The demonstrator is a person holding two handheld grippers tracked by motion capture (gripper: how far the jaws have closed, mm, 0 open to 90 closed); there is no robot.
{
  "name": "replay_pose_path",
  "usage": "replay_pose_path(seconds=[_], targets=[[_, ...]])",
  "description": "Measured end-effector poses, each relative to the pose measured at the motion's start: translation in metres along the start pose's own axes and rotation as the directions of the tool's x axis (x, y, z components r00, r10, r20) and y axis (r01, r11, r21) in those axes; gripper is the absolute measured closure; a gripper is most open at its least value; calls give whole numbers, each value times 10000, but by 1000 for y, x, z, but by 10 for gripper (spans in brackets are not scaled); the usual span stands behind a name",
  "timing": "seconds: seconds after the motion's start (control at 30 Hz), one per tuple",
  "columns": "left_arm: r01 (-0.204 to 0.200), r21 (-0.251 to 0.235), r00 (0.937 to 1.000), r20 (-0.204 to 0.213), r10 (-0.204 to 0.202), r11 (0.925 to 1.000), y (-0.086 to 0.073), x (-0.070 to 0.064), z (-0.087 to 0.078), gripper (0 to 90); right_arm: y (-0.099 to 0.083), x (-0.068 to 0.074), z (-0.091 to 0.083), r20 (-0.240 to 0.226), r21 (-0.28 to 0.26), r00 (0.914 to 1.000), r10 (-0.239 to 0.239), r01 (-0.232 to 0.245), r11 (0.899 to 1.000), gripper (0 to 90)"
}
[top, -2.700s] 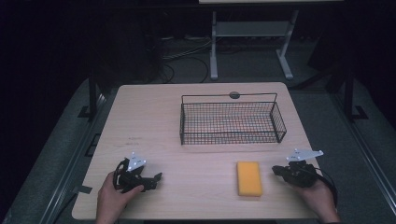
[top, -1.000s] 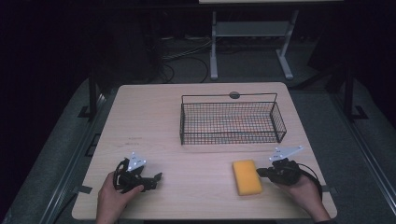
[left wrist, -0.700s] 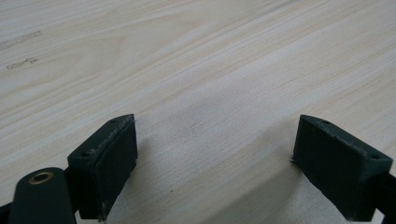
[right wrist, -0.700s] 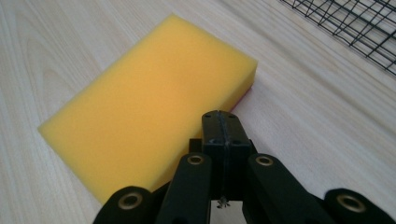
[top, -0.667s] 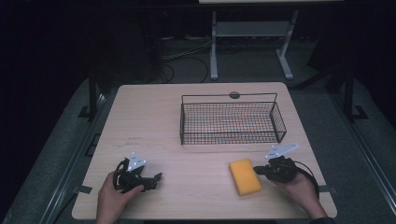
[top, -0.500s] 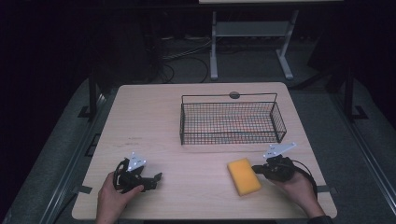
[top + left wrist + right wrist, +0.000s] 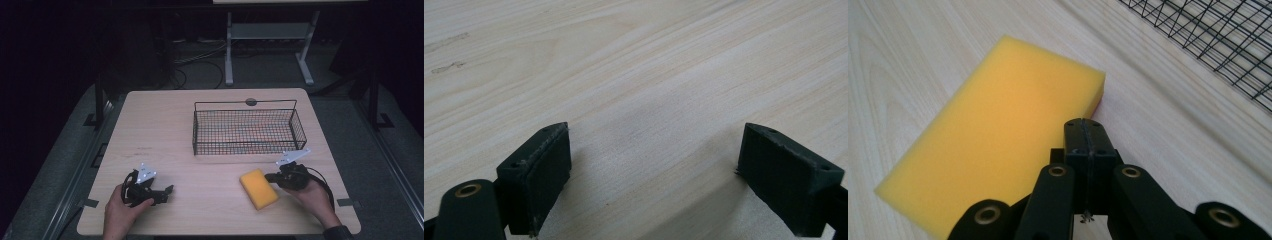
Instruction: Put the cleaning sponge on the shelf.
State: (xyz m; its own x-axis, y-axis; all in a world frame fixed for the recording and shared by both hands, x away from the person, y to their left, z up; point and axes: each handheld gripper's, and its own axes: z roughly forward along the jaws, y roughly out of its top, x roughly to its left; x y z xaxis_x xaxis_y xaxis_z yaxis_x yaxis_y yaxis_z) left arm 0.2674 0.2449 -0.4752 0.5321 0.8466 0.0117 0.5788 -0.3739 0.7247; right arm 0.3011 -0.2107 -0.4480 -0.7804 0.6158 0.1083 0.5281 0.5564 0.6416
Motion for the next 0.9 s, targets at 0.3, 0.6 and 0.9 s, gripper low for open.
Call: replay_pose_path(seconds=[0.3,0.6,0.9], targets=[[30,-2,10000,-9,-30,10000,0,0,0,129,11,-2,8,-73,-18,10000,-32,32,10000,899],[34,-6,10000,-17,-34,10000,0,0,0,129,22,-3,15,-144,-3,9998,-127,127,9999,899],[43,-6,10000,-19,-43,10000,0,0,0,129,28,-3,23,-275,26,9996,-93,93,10000,899]])
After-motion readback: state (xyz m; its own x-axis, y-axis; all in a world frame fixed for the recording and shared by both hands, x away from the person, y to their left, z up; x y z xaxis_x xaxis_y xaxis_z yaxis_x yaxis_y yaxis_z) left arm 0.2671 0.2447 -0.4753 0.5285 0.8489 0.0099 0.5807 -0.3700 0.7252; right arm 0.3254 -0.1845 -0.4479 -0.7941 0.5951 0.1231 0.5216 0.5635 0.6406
